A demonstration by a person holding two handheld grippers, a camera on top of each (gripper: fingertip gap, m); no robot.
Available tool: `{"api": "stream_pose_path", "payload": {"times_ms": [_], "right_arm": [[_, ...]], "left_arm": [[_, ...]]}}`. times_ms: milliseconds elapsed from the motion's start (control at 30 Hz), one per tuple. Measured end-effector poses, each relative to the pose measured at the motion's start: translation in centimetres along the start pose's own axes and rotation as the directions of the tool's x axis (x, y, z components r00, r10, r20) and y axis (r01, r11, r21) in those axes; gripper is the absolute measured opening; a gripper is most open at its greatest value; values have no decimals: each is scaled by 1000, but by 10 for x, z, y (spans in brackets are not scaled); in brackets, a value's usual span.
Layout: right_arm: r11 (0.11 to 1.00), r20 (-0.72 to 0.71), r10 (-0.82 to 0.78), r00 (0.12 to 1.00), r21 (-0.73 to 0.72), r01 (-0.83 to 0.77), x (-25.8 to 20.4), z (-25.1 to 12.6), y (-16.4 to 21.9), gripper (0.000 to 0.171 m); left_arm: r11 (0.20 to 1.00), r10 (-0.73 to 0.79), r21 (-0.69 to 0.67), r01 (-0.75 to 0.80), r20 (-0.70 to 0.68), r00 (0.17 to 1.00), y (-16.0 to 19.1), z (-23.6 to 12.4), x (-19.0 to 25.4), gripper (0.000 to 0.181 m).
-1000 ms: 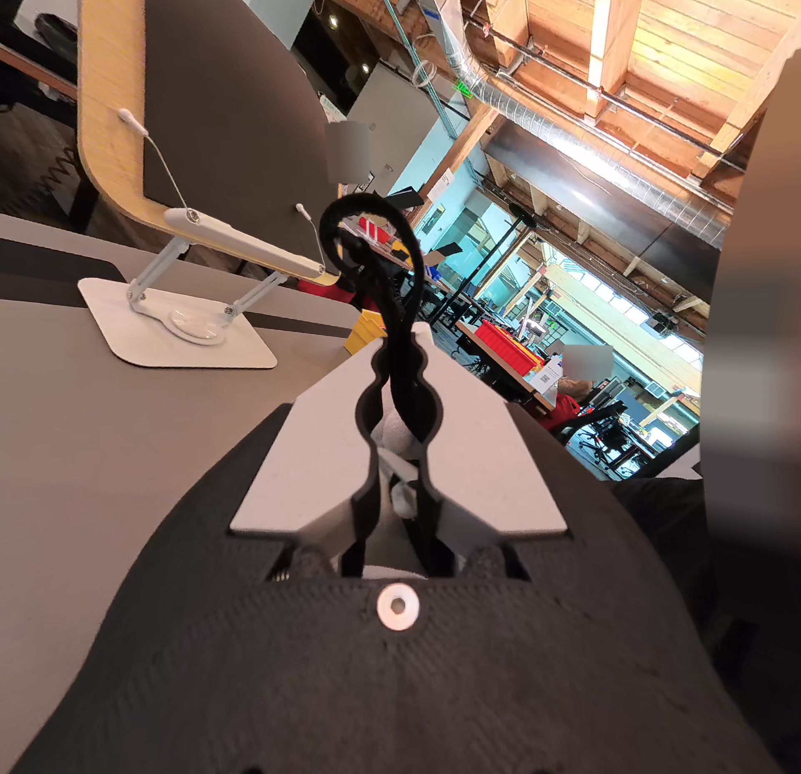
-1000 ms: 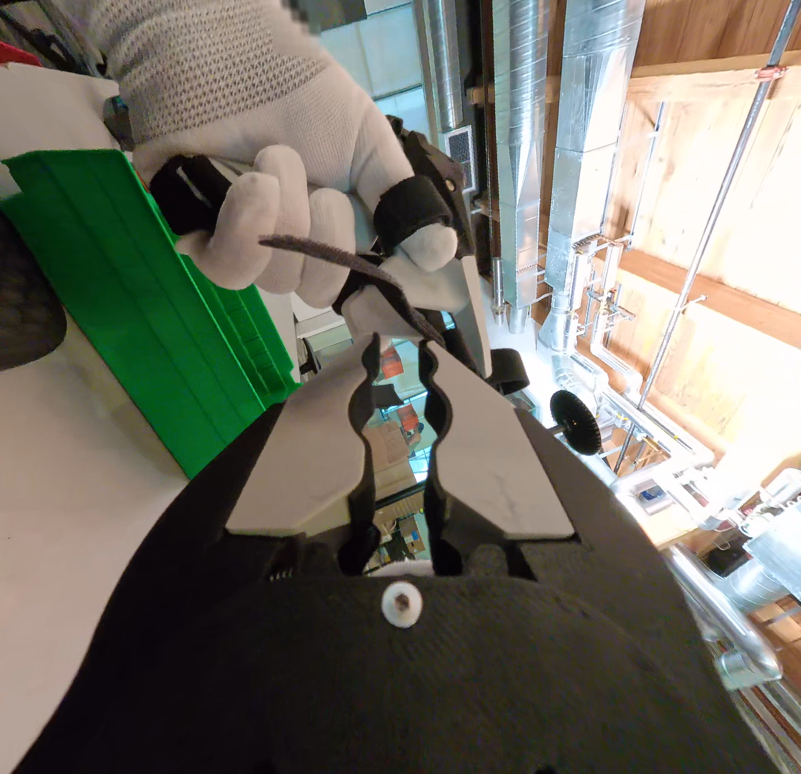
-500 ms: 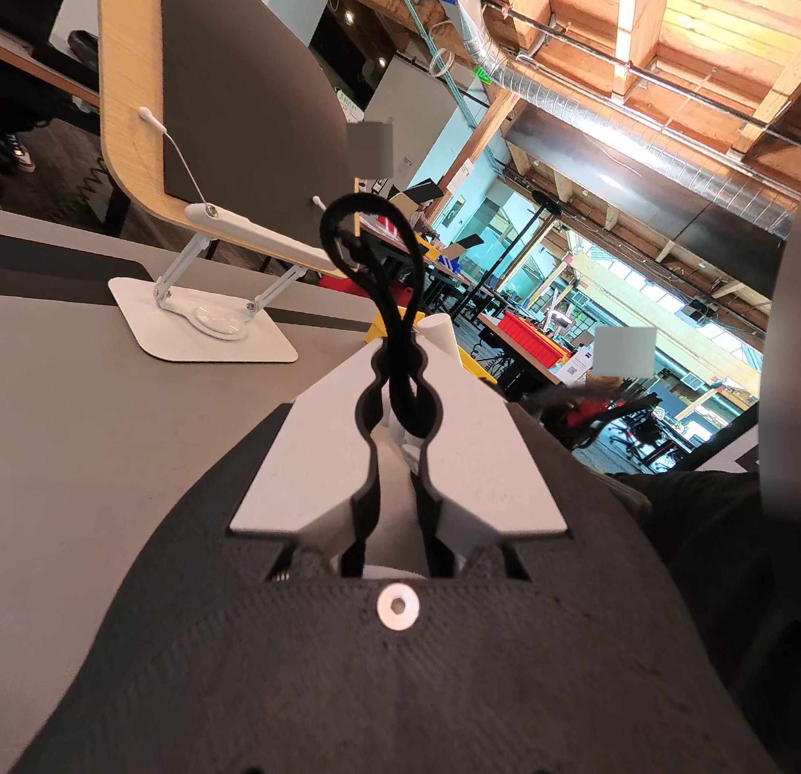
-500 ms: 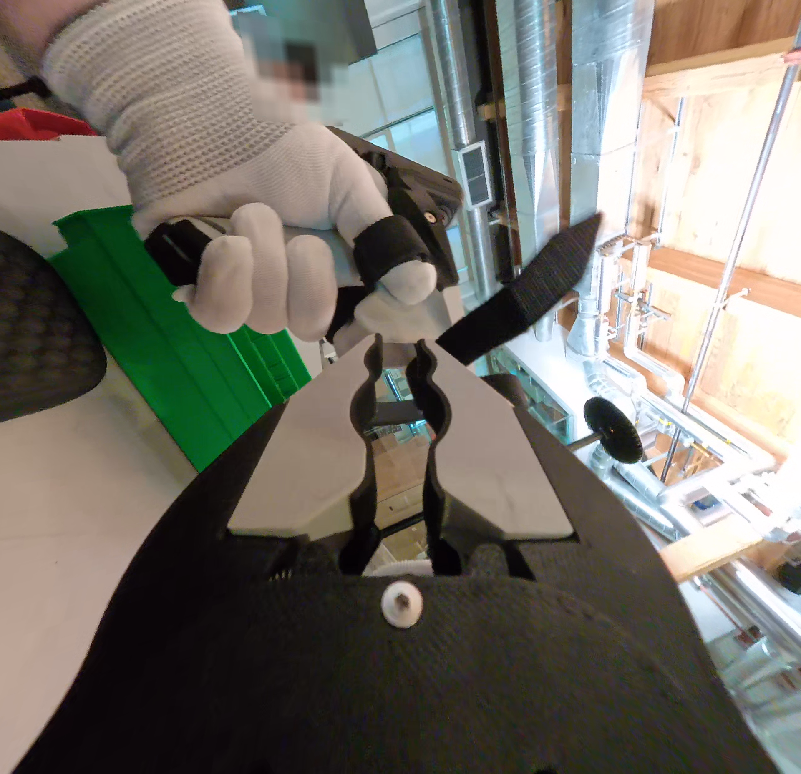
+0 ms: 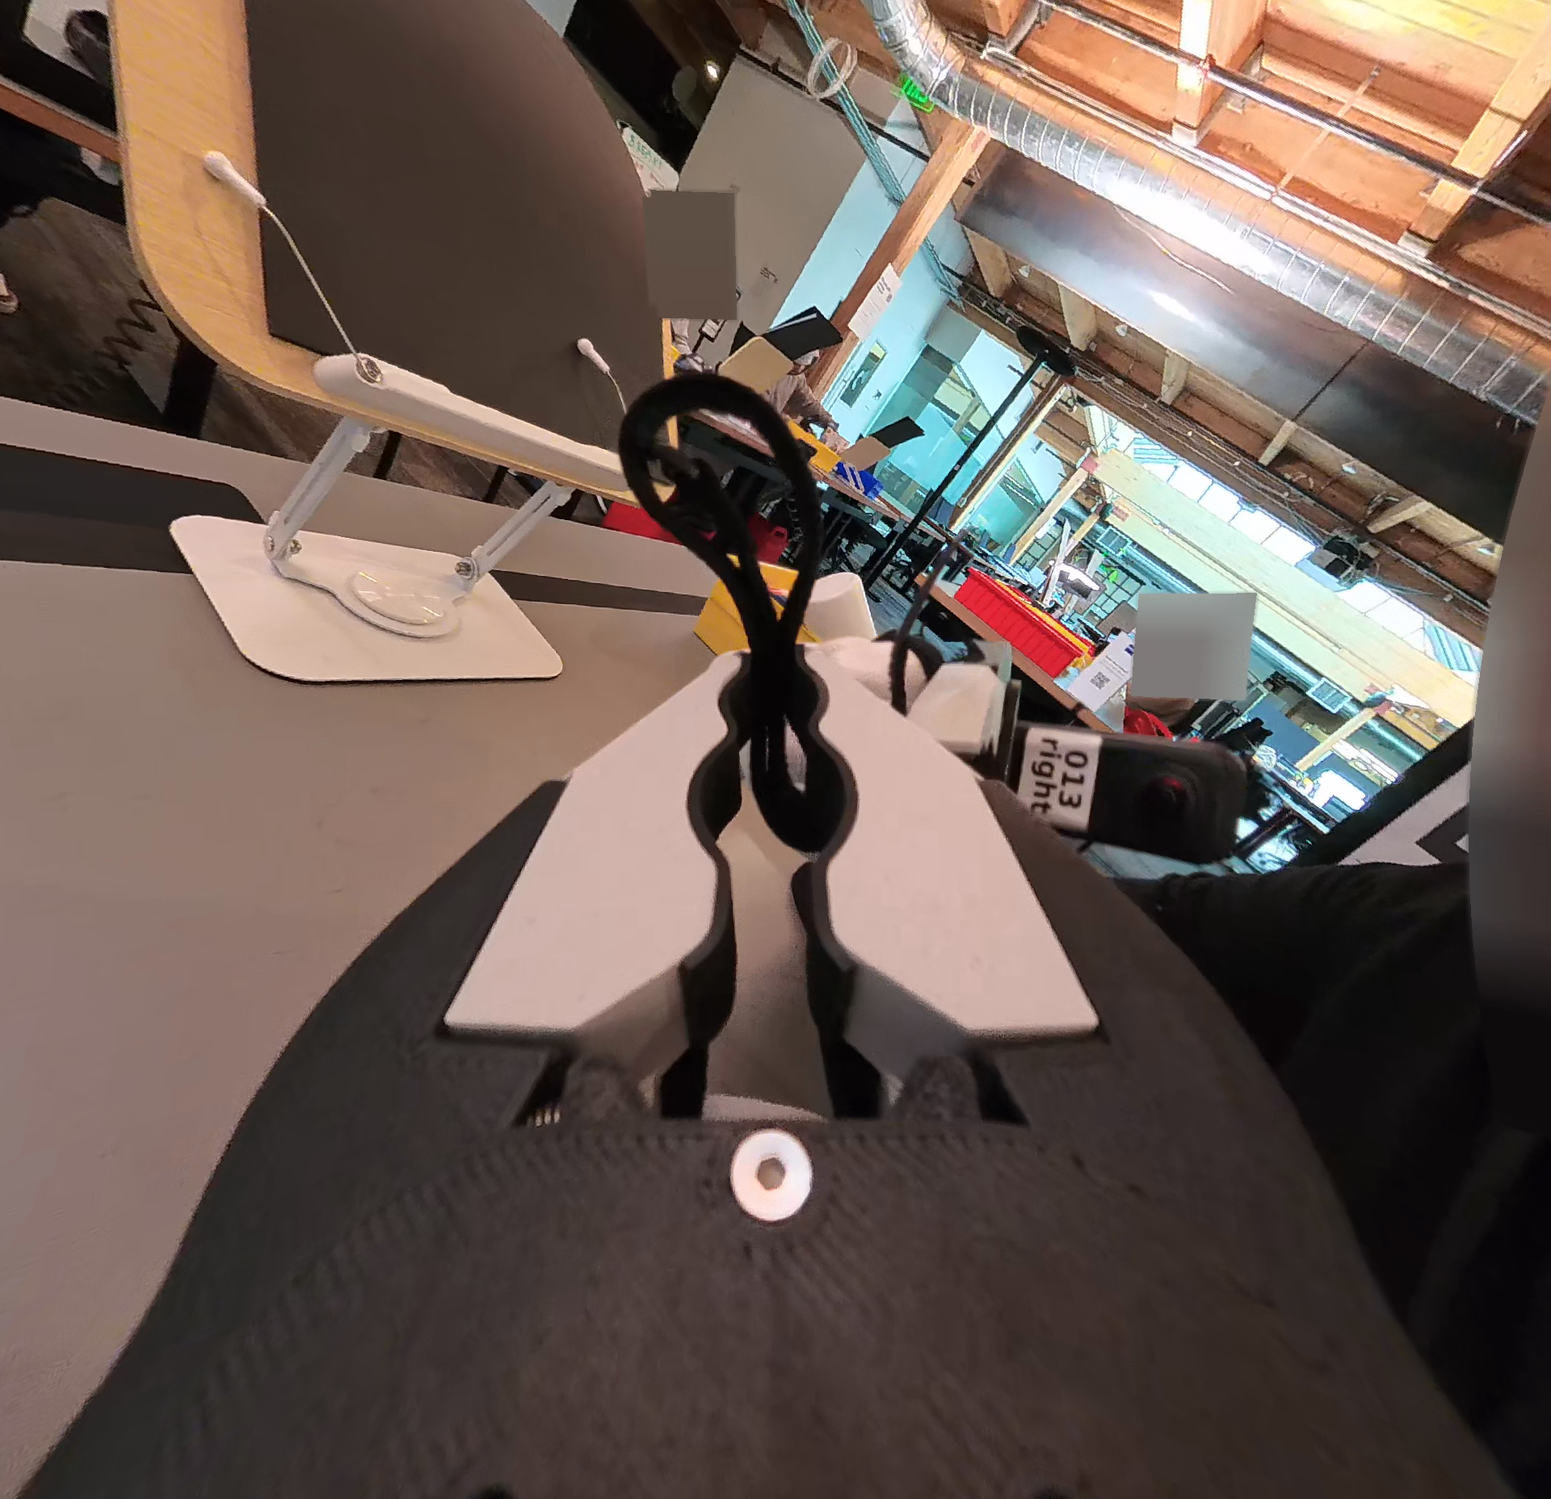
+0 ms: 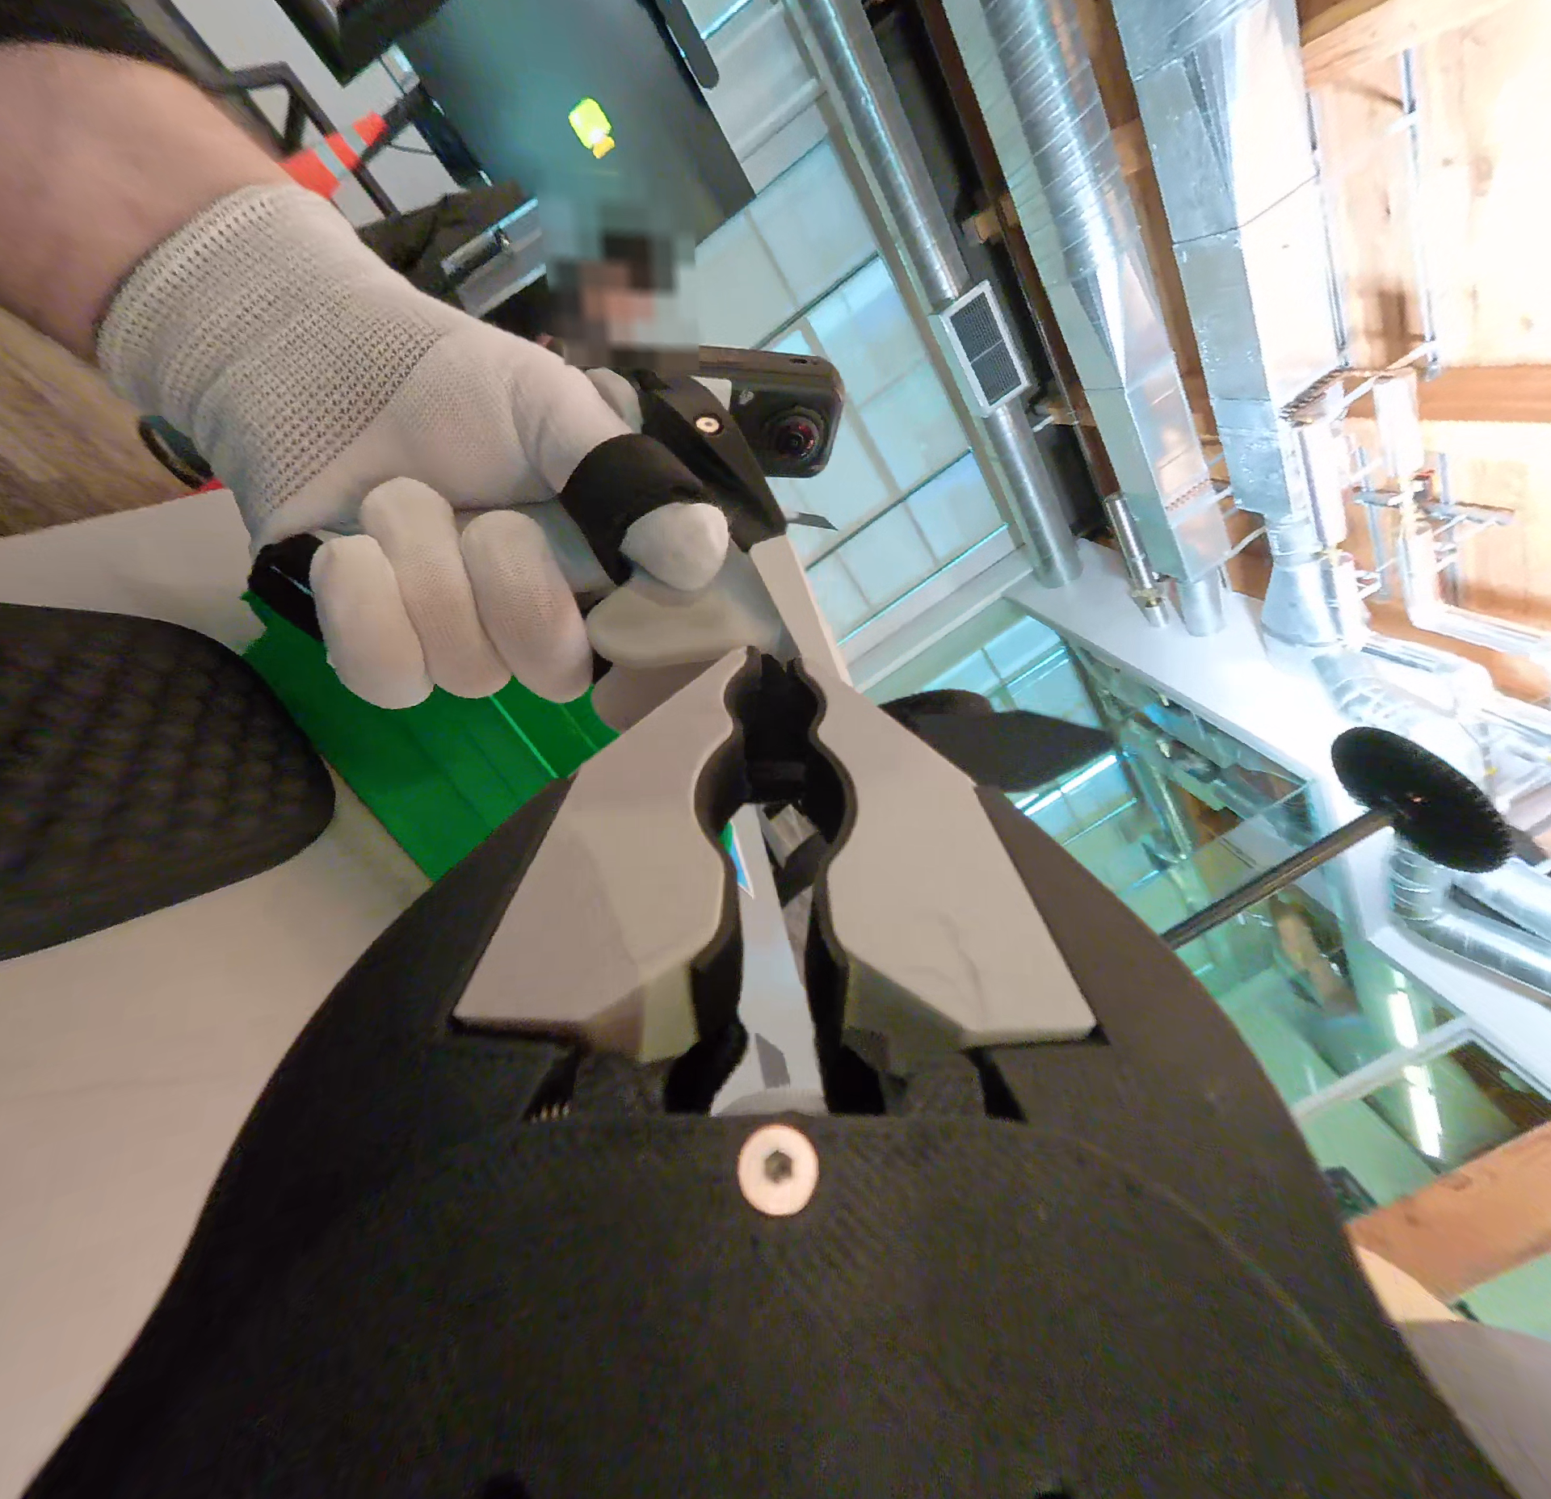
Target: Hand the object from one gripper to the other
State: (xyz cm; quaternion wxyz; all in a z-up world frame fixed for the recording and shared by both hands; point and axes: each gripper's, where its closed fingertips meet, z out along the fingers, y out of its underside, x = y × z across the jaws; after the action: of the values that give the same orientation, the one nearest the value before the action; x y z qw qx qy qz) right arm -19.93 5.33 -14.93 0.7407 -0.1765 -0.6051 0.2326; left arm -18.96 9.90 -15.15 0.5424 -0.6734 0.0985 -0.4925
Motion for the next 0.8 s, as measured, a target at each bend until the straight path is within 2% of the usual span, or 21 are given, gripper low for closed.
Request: {"api": "stream_pose_path", "payload": {"times_ms": [133,300,400,600,733,800], "right_arm": [[996,11,81,997,41,-81,11,-7,-3,1],[998,4,59,998,2,-59,20,-11,6,3],[991,-1,132,991,-5,-132,29,-13,12,21],[971,205,238,949,-38,-235,9,-19,21,26],[973,346,230,910,-82,-215,-10,-28,21,25],[977,371,212,904,-117,-181,-14,-30,25,23]], "left_arm": [[1000,1,-3,-1,-19,1000,3,-1,0,5],[1000,-22,9,23,-34,999,3,-1,-2,6],[1000,3,30,-2,-15,1000,-1,-3,-4,5],[999,28,21,-27,-3,1000,-3,-5,-3,6],[1000,26,17,-26,2,1000,-3,-6,-4,6],[999,30,16,-30,8,1000,-3,-6,-5,5]]}}
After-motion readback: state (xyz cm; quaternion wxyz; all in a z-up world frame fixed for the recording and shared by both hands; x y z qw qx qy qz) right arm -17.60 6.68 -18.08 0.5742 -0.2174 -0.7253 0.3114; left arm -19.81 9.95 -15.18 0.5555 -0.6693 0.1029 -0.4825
